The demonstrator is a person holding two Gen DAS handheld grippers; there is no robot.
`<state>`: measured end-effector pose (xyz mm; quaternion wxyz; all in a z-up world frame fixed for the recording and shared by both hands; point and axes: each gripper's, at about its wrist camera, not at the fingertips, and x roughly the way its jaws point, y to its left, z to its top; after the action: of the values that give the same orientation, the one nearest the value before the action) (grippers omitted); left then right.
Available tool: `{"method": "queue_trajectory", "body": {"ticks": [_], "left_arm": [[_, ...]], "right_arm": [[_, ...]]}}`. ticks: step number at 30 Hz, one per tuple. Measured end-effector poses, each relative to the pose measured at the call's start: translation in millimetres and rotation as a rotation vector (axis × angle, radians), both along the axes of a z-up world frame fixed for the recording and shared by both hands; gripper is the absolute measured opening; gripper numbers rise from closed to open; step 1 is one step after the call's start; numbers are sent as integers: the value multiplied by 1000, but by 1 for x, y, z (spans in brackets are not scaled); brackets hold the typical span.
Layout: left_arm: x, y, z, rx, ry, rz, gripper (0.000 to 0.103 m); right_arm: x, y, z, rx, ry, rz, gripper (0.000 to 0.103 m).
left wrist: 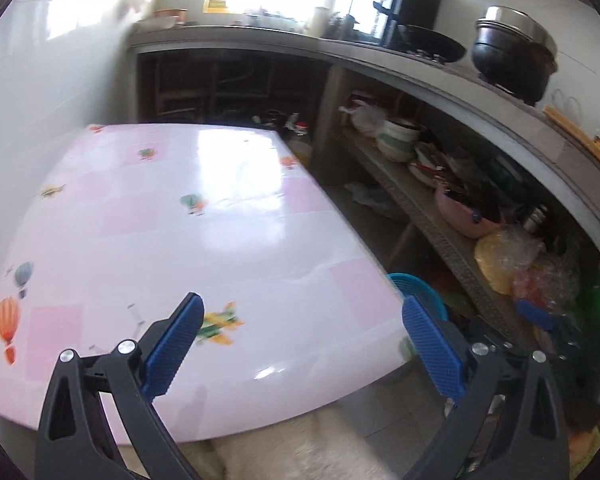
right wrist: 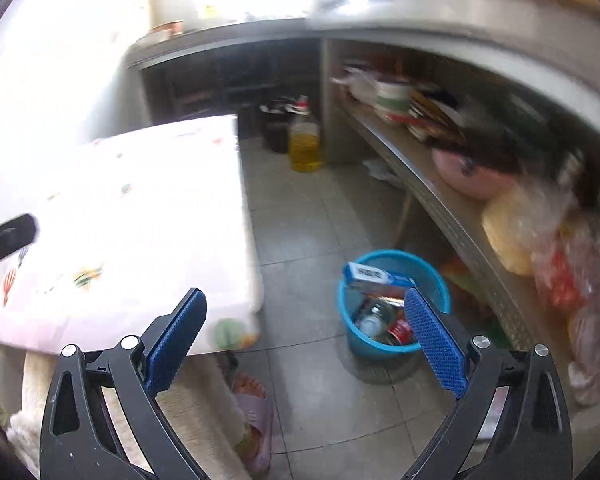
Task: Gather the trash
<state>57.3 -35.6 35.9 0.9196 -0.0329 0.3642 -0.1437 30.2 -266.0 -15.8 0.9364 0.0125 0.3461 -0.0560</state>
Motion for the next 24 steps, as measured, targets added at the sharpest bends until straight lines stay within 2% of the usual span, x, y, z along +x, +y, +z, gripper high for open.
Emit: {"method": "queue_trajectory", "body": {"ticks": [2,7,10,13,17,24], "left_arm": [[-5,12,-1,28,-1,59,97],[-17,38,-4,205,-38,217,97],[-21,50,-8,287,-14,272,97],[-21,62,-13,304,12,317,97],[-22,76,-17,265,53,373,97],[-34,62,-17,287,71,340,97]], "right_arm": [[0,18,3,-45,-3,33,95],[-8,53,5,-198,-57,50,95],[-10,59,5,-233,-68,67,95],[-11,58,8,-188,-65,80,95],[-13,58,13,-137,-57,53,95],[-17,55,9,-132,-26,12,95]]}}
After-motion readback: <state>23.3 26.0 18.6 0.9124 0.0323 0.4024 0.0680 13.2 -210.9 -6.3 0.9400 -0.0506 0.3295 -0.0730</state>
